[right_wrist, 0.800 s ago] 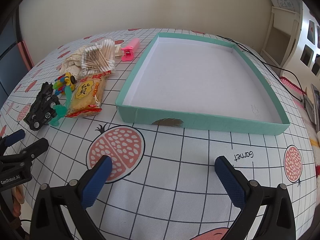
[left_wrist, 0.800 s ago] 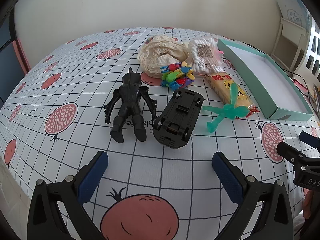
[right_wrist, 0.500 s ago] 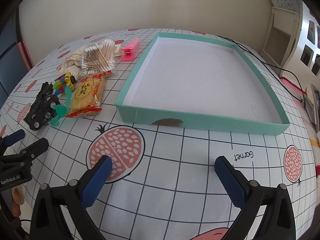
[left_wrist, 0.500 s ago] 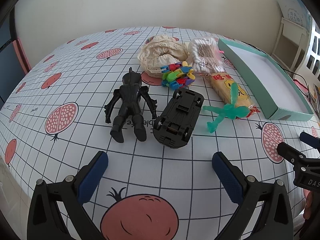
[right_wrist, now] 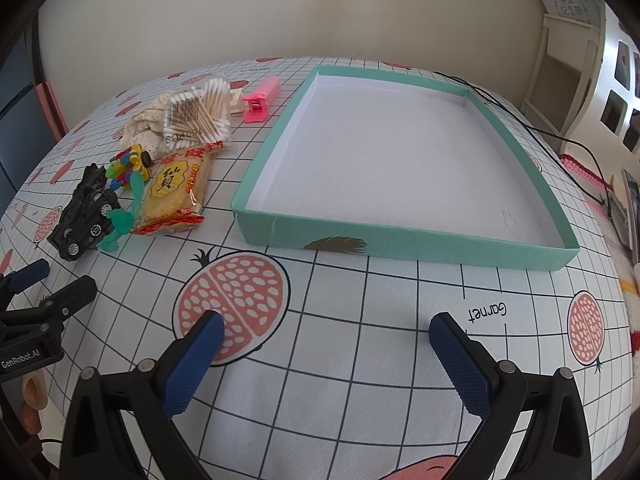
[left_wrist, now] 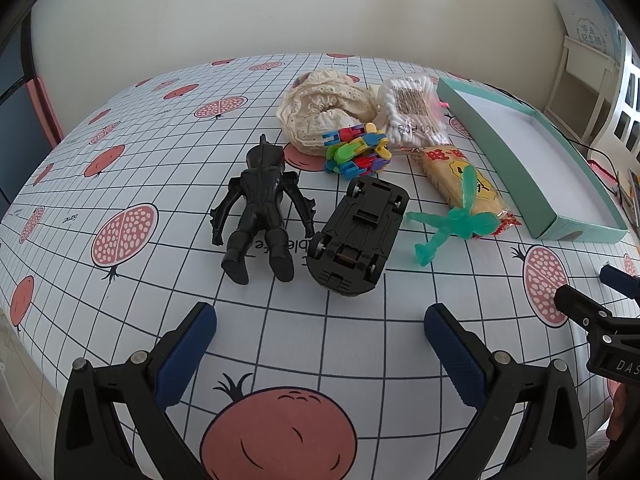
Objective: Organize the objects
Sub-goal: 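Move both tools toward the black action figure and toy car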
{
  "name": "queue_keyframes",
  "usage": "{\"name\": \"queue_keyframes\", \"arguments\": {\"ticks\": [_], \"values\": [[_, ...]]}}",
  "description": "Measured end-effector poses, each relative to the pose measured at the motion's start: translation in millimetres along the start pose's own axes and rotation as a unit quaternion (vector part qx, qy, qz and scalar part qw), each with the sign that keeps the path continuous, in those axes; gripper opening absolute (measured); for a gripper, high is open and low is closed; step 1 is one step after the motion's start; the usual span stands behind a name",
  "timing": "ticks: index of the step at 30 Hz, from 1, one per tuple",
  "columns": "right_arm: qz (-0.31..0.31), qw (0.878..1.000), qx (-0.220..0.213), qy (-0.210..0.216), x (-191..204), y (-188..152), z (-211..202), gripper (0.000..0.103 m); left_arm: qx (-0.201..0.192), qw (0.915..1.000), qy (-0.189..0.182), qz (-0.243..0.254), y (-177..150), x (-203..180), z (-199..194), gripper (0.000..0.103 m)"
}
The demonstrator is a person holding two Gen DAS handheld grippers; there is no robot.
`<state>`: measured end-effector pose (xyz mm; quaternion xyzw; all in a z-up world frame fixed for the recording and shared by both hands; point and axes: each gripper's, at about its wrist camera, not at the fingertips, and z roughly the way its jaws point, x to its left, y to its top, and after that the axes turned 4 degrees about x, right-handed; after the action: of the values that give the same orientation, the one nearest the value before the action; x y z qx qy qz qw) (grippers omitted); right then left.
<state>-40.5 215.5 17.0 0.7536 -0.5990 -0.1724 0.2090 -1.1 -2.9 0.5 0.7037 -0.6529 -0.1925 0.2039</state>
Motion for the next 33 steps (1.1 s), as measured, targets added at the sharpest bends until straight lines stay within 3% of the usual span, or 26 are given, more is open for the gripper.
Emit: {"name": "queue_keyframes", "arguments": {"ticks": [17, 22, 26, 33], "values": [[0.006, 1.0, 0.026, 0.01, -2.3, 8.9, -2.2, 0.102, 0.024, 0.9994, -0.014, 0.023, -1.8, 3.0, -2.5, 0.103], [0.003, 1.0, -0.006, 0.016, -2.3, 24.4, -23.3, 0.102, 0.031, 0.9983, -0.049, 0.007, 2.0, 14.2, -11.7, 0.103], [-0.006, 0.999, -0.024, 0.022, 5.7, 40.4, -34.9, 0.102, 0.012, 0.9989, -0.045, -0.001, 12.3, 24.4, -24.1, 0.103], [-0.051, 0.996, -0.035, 0.069, 48.2, 60.6, -40.3, 0.101, 0.001, 0.999, -0.032, -0.031, 31.6, 44.7, -28.4, 0.103]]}}
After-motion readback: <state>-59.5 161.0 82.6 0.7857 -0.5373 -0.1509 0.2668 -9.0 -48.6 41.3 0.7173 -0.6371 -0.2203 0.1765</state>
